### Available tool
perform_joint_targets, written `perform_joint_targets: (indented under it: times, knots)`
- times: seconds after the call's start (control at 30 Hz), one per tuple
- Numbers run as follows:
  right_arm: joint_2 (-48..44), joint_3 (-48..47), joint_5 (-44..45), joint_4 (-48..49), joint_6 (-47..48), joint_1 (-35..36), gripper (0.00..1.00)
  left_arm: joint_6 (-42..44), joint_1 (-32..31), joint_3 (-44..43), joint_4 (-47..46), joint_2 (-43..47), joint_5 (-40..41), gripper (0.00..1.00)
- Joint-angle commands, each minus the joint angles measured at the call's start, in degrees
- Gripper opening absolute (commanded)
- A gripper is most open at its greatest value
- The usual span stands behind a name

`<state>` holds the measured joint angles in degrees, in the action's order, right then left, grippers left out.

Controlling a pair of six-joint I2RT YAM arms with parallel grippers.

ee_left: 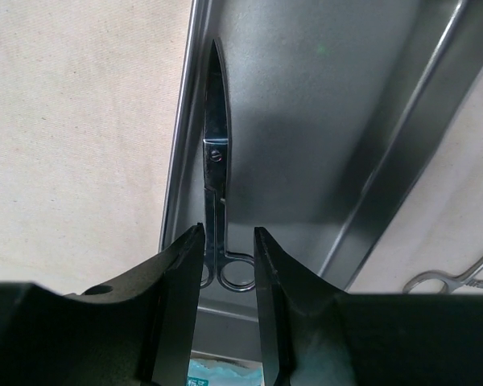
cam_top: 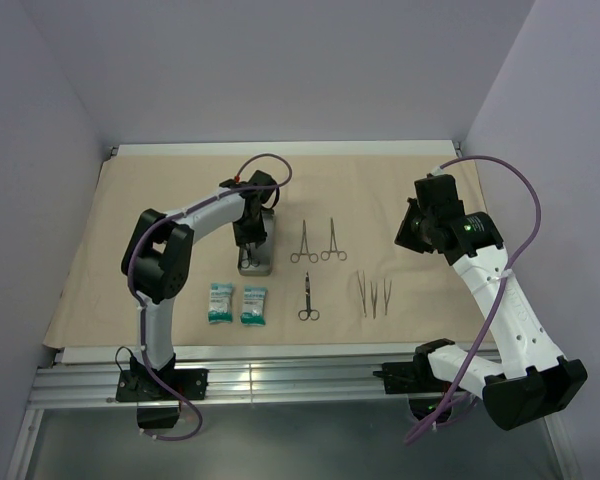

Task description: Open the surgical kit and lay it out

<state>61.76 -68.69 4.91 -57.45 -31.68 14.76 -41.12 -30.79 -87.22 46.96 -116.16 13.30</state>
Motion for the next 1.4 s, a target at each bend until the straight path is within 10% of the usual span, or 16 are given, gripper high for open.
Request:
perform_joint_targets:
  times: [0.0,1.37]
  knots:
    - [-1.0,-1.8,0.9,0.8,-0.4,0.2,0.08,1.0,-0.1,1.1,-0.7,-0.4,0.9,0.38]
    - [-1.4,-2.5,1.9,-0.4,-0.1,0.3,0.07,0.3,-0.3,-2.0,-1.3,-0.2,-2.3,0.4]
